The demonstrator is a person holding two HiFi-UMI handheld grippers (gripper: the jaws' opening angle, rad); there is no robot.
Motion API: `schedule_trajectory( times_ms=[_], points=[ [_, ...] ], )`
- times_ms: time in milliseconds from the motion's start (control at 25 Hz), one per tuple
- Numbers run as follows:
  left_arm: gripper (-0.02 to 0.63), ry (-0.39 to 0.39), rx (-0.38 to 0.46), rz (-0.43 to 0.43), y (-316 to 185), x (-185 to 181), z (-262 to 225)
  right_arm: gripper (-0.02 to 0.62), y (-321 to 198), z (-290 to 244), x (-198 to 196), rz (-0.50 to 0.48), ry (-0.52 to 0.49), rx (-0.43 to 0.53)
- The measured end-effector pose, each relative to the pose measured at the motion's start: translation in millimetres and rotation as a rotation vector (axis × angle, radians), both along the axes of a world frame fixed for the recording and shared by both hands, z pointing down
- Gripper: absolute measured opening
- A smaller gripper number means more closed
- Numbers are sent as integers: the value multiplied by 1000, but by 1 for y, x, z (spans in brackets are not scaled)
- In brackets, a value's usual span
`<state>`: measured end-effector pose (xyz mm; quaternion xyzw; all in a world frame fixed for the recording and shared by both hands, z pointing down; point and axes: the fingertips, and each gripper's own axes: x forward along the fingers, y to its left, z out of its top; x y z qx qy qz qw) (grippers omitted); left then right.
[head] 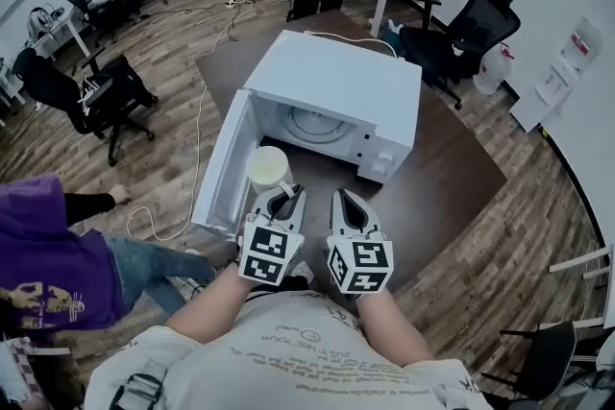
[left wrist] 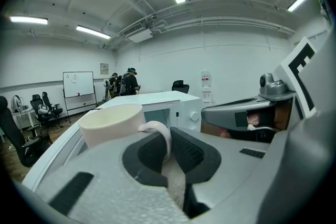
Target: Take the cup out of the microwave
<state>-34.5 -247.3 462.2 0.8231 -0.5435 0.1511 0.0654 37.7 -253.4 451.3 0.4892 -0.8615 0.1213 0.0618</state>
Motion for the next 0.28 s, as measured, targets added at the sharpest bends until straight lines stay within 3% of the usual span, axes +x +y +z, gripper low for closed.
schedule_trajectory(
  times_ms=[280],
  points=[
    [28, 7, -7, 12, -2, 4, 4, 14, -3, 3, 1, 4, 1, -1]
  ],
)
